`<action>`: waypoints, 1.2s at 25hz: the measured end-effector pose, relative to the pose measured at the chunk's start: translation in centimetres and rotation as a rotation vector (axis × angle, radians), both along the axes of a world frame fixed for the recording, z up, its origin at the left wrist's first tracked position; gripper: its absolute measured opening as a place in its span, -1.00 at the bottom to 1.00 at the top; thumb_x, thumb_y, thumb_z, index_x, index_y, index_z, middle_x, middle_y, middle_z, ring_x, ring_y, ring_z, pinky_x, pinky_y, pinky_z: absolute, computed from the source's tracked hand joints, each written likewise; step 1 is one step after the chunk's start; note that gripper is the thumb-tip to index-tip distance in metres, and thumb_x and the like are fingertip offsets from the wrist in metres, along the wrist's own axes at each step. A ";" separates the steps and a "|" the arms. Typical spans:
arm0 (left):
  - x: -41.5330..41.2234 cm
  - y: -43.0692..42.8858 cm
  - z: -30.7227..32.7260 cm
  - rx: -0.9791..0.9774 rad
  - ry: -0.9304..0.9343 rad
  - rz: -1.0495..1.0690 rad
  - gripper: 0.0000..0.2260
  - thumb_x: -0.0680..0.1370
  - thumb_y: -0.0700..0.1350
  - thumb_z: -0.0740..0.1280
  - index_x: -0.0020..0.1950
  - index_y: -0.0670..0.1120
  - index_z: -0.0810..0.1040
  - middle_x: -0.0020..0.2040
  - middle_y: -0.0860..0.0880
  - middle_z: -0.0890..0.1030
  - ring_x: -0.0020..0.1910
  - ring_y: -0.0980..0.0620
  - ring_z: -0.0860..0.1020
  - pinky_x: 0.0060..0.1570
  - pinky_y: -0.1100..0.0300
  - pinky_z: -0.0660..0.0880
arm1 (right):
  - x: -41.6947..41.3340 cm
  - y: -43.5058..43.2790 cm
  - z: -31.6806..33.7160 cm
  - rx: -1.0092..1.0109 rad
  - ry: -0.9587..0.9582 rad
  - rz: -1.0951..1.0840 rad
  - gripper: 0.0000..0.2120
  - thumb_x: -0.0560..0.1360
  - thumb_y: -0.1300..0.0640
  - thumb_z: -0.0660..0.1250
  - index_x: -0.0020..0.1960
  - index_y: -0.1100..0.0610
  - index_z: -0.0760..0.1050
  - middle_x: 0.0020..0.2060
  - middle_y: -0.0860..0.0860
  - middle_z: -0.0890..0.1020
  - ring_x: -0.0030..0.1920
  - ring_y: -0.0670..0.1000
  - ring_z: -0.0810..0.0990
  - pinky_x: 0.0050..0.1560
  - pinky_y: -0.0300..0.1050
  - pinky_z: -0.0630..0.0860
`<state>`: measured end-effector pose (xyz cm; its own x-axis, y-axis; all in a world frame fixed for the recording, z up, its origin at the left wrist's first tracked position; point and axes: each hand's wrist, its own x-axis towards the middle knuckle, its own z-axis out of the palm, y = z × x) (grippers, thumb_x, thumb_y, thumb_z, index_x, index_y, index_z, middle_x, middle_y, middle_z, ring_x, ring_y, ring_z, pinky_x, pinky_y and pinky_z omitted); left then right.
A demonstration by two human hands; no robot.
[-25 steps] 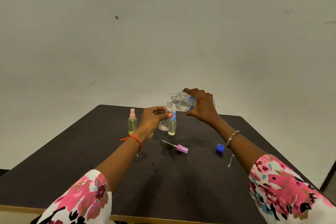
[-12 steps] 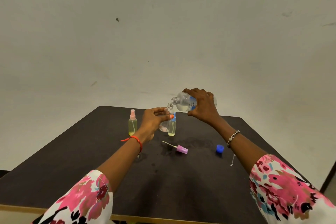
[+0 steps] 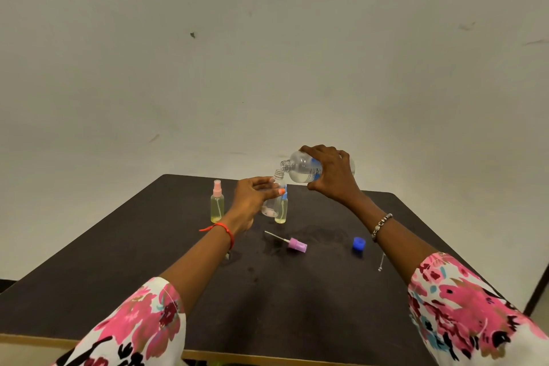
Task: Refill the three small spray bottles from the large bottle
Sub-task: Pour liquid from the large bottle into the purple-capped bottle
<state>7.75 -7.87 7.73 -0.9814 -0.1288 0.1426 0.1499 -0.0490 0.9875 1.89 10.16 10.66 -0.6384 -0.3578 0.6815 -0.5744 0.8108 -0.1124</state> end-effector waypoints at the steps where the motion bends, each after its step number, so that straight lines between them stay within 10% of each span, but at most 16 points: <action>1: 0.0 0.0 0.0 -0.002 -0.002 0.000 -0.60 0.36 -0.31 0.44 0.19 -0.23 0.51 0.12 -0.19 0.61 0.01 0.00 0.55 0.12 0.01 0.52 | 0.0 0.0 0.0 0.002 0.000 -0.002 -0.36 0.23 0.16 0.47 0.28 0.06 0.39 0.17 0.09 0.55 0.18 0.16 0.46 0.24 0.14 0.22; 30: -0.3 0.2 -0.5 0.038 0.002 -0.019 -0.62 0.36 -0.31 0.45 0.17 -0.23 0.52 0.00 -0.10 0.59 0.00 -0.01 0.55 -0.10 0.14 0.51 | 0.1 0.3 -0.2 0.008 0.008 0.000 -0.35 0.22 0.15 0.49 0.28 0.07 0.40 0.16 0.11 0.55 0.17 0.17 0.48 0.27 0.20 0.23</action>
<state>7.47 -7.65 7.25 -0.9833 -0.1154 0.1404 0.1510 -0.0891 0.9845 1.95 10.42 10.44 -0.6327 -0.3632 0.6840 -0.5754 0.8116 -0.1012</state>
